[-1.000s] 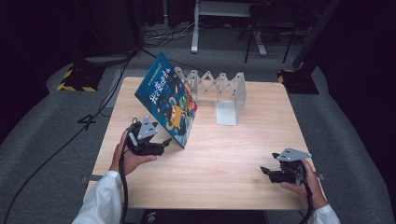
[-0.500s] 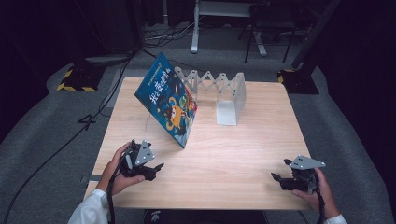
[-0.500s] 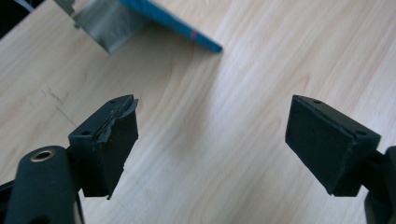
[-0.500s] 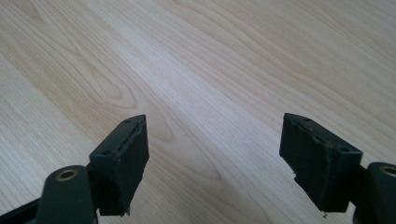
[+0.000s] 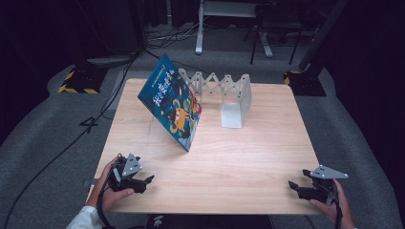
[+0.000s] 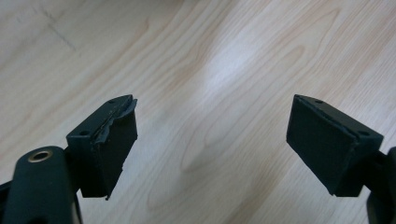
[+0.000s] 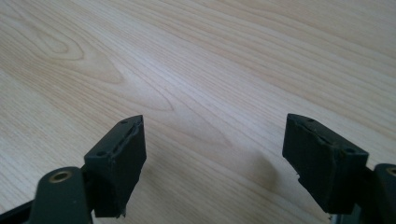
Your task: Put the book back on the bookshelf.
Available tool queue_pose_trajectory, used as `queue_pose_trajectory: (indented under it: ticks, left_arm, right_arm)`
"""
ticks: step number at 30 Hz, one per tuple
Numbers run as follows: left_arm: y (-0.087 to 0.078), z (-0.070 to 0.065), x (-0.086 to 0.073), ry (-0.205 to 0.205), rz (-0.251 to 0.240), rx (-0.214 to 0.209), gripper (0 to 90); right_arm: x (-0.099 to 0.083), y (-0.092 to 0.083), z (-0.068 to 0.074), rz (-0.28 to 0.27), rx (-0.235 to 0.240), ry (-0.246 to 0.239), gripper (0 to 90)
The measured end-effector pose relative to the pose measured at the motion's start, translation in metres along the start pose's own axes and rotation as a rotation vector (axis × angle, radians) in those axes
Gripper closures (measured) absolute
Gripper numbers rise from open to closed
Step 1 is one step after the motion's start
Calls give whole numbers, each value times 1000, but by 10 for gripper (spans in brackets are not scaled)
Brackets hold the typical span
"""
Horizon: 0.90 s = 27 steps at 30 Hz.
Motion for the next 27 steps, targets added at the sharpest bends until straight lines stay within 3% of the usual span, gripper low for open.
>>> queue_pose_trajectory:
  ticks: [5,7,9,10,11,27]
  left_arm:
    - [0,9,-17,-51,19,-4,167]
    - [2,11,-23,-72,37,-13,164]
    - [6,15,-34,-110,78,0,167]
    - [6,15,-36,-157,73,-36,159]
    - [7,15,-37,-183,60,-45,156]
    - [7,15,-38,-181,47,-46,151]
  right_arm:
    - [-9,-1,-6,-7,-9,26,200]
    - [-10,-1,-6,-20,6,37,251]
    - [-10,-1,-6,-29,11,33,255]
    - [-10,-1,-7,-33,10,45,248]
    - [-10,-1,-7,-38,8,48,243]
    - [-9,0,-10,-47,-9,69,244]
Point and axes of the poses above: each handheld gripper's, and its own axes: y roughly forward along the jaws, x roughly out of its top, z roughly to its left, the point moved 10 cm from there along y, roughly forward along the jaws, and after that the axes turned 11 degrees about x, right-handed, at the moved point
